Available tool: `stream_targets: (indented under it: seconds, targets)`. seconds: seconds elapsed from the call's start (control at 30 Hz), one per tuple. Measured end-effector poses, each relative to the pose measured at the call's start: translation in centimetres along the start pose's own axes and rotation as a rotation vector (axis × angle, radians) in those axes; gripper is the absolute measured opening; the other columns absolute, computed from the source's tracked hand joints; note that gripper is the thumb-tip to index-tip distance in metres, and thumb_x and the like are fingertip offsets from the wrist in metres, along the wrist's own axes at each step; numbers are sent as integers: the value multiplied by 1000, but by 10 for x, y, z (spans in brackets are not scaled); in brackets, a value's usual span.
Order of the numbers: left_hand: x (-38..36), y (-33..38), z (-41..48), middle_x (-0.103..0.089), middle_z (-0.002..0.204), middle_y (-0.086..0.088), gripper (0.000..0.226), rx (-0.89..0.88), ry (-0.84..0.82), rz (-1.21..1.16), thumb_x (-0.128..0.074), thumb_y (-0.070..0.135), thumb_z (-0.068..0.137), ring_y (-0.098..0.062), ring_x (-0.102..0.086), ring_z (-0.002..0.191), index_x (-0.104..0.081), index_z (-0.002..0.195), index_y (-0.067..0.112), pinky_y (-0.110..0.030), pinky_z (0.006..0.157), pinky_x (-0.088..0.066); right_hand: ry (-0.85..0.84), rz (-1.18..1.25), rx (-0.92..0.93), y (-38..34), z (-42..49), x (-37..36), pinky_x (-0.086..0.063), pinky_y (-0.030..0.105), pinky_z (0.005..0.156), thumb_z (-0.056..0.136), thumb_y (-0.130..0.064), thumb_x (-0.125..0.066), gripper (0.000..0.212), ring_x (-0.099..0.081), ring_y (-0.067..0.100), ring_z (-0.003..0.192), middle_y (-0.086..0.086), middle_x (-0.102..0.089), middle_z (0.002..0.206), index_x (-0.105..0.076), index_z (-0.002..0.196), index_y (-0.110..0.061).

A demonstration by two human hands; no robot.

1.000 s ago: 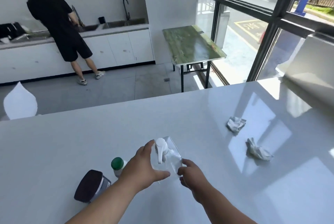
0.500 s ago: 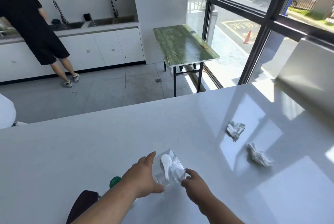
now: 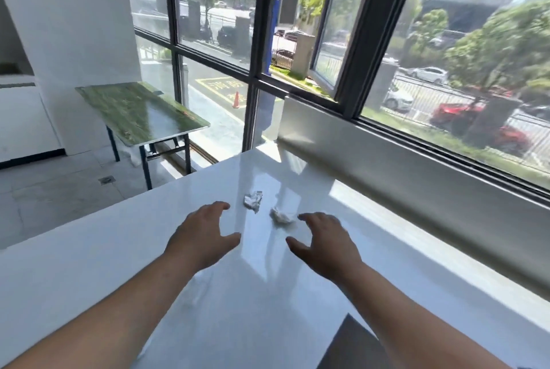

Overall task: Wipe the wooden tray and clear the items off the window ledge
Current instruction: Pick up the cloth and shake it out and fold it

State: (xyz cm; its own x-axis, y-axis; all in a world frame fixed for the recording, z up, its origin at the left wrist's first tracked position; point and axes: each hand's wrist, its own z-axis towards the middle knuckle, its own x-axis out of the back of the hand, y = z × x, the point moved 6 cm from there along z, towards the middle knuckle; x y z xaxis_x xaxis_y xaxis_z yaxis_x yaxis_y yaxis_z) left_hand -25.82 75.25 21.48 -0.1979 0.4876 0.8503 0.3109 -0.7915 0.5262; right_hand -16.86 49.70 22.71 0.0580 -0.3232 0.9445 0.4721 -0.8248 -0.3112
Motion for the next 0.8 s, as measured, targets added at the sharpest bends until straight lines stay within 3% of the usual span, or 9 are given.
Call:
stream_targets:
  seconds: [0.1,0.33,0.47,0.8]
  targets:
    - [-28,69,-12,-44,160,9,77,-173,-55,-26,-66,61,86,-21,-47,139,-36,154,39,-39,93,-46,60,-51,-87,43,-45,40,-41,36,114,88,-72,-51,75,-44,20,142,-6,-58,147,-51,149,-30]
    - [-106,204,-43,-58,148,8,64,-430,-232,4,-68,62,87,-18,-59,127,-50,143,37,-38,94,-50,142,-55,-429,177,-173,87,-40,36,114,91,-68,-52,70,-43,20,142,-7,-55,149,-48,150,-29]
    - [-160,269,-64,-64,139,11,59,-528,-334,9,-69,59,88,-13,-64,117,-53,140,37,-33,89,-51,122,-61,-589,246,-244,91,-39,37,114,95,-65,-49,67,-42,21,141,-5,-52,150,-45,151,-29]
    - [-322,455,-125,-62,138,15,58,-700,-495,75,-64,60,90,-8,-61,120,-51,142,39,-32,92,-52,192,35,-794,431,-348,114,-46,37,105,93,-57,-53,58,-49,22,131,-5,-59,137,-52,144,-28]
